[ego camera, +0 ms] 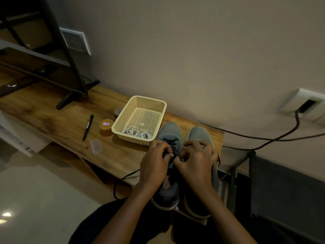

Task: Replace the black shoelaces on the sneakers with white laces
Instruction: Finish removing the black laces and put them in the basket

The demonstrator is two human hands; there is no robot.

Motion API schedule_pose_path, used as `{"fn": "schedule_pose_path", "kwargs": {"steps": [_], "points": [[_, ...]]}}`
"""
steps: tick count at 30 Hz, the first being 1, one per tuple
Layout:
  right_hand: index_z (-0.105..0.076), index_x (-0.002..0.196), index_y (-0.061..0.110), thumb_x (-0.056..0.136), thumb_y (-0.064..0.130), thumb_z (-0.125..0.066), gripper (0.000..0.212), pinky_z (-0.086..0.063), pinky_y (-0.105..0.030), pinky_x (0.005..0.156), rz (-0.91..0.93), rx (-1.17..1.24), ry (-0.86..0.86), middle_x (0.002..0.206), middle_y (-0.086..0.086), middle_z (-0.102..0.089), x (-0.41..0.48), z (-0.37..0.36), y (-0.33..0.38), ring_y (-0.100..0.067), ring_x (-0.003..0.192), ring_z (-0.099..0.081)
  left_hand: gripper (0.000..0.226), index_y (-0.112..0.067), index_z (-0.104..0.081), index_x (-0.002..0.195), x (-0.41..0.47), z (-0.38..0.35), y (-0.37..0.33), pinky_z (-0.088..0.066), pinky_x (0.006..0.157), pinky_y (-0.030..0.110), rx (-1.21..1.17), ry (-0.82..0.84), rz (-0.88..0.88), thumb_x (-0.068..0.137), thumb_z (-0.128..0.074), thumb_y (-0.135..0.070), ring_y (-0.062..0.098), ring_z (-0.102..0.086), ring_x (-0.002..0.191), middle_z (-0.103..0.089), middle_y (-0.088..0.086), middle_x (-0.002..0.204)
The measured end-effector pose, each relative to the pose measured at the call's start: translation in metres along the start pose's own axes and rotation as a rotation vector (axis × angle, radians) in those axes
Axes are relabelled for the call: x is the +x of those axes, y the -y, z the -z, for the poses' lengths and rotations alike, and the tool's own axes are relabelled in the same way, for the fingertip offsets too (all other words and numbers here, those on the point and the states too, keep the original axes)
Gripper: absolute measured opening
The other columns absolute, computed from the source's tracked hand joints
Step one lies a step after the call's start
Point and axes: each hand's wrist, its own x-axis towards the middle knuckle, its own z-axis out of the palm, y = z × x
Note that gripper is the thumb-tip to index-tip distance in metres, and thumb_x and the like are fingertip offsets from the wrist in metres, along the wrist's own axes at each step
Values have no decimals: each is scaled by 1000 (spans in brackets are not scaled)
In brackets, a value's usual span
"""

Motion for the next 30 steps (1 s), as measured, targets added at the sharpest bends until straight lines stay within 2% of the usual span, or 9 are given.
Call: {"fn": "schedule_pose_path", "kwargs": {"steps": [5,9,11,14,16,17,20,24,30], "points": [[-58,51,17,60,16,-76,19,-19,-46,99,-23,0,-92,103,5,-64,-5,-6,2,-20,112,-33,10,-24,-51,86,2,1,1,-37,65,15,-144,-90,56,91,-58,-18,4,-51,87,-53,-11,99],[-61,51,17,60,16,-75,17,-18,-44,99,-27,-14,-88,103,6,-64,-5,-7,0,-21,113,-35,16,-25,-50,87,10,6,4,-48,82,34,-321,-86,166,90,-58,-11,17,-58,100,-58,-7,98],[-63,52,17,60,17,-76,15,-18,-44,99,-38,-15,-85,104,6,-65,-4,-7,0,-23,114,-38,26,-32,-48,93,10,12,6,-46,92,42,-249,-31,65,85,-60,-10,17,-55,109,-57,-10,107],[-65,53,18,62,18,-76,14,-14,-39,98,-46,2,-63,107,7,-65,-3,-5,0,-24,115,-38,42,-42,-47,106,7,17,10,-14,113,46,112,106,-92,78,-66,-18,13,-24,136,-37,-17,136],[-66,53,19,62,19,-75,14,-13,-38,98,-44,-1,-59,107,7,-64,-2,-4,1,-22,115,-37,35,-42,-52,109,4,13,11,0,112,44,303,123,-122,80,-68,-30,12,-3,141,-25,-18,148],[-66,53,19,62,20,-75,14,-12,-37,98,-42,0,-58,107,7,-64,-2,-4,1,-22,115,-37,30,-39,-55,107,3,12,9,1,112,43,326,98,-119,81,-68,-34,12,-1,141,-25,-16,149],[-66,52,18,62,22,-76,15,-13,-38,97,-35,-9,-67,105,7,-65,-2,-5,2,-21,114,-37,14,-32,-62,94,3,9,6,-2,108,39,297,3,-125,81,-68,-35,12,-8,140,-36,-15,144],[-65,53,17,63,21,-75,15,-16,-40,98,-40,-26,-94,103,6,-65,-3,-6,2,-22,113,-39,8,-29,-64,82,3,8,7,-4,105,34,243,-94,-139,78,-71,-32,12,-13,138,-41,-18,140],[-64,53,18,62,20,-75,15,-18,-39,96,-62,-45,-97,103,7,-66,-4,-9,3,-21,113,-38,10,-25,-62,77,6,16,4,-16,105,39,-31,-199,142,80,-71,-26,14,-25,132,-47,-16,134]]}}
